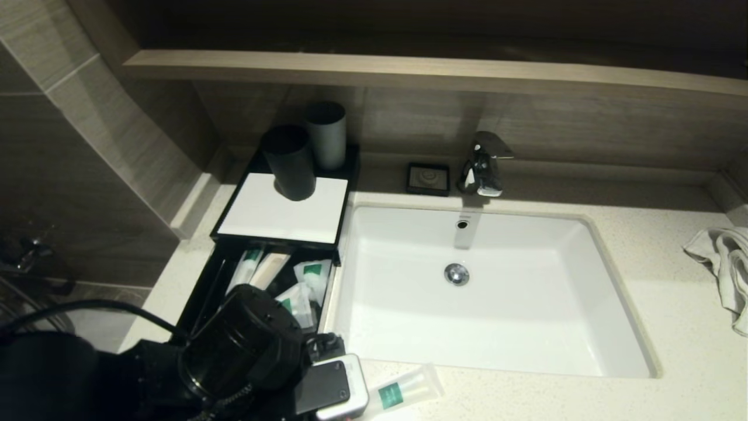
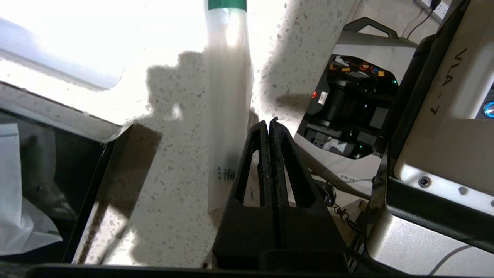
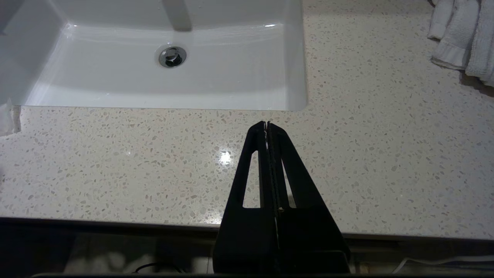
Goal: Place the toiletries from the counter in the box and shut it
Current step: Pick up the bathroom toiletry
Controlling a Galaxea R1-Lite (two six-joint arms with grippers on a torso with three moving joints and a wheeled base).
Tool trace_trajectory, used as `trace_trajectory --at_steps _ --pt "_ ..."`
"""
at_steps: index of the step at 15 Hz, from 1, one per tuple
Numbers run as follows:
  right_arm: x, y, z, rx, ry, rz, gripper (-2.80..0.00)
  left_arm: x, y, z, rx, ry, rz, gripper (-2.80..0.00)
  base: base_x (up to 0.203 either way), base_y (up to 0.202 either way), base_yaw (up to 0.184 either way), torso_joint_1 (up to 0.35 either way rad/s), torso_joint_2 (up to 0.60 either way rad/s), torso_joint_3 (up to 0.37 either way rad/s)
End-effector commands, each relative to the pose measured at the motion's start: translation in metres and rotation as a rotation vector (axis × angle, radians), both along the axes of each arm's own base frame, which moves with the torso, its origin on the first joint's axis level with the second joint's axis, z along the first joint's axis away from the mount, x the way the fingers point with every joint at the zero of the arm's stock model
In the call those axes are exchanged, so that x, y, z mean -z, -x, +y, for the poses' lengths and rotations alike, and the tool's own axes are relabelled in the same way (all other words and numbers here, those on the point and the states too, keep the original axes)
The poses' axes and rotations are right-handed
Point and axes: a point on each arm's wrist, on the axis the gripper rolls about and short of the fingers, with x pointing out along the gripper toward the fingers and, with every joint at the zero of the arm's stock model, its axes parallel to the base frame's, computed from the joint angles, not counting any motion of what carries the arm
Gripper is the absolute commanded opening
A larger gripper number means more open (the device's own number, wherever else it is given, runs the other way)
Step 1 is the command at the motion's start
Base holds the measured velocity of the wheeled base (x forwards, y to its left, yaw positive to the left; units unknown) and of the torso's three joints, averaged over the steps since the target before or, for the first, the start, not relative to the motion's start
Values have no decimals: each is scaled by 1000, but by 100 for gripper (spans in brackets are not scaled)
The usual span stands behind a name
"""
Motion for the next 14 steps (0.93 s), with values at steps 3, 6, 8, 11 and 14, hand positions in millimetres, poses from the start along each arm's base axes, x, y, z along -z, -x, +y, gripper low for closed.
trace_trajectory --at_steps 3,6,8,11,14 --pt "0 0 0 0 0 2 -280 10 -5 -11 35 -43 4 -280 0 0 0 0 0 0" --pt "0 0 0 0 0 2 -280 14 -10 -18 39 -56 8 -280 0 0 0 0 0 0" --pt "0 0 0 0 0 2 -280 17 -14 -23 38 -63 13 -280 0 0 0 0 0 0" --pt "0 0 0 0 0 2 -280 19 -16 -25 26 -67 -8 -280 0 0 0 0 0 0" --pt "0 0 0 0 0 0 -280 20 -16 -25 24 -69 -12 -280 0 0 0 0 0 0"
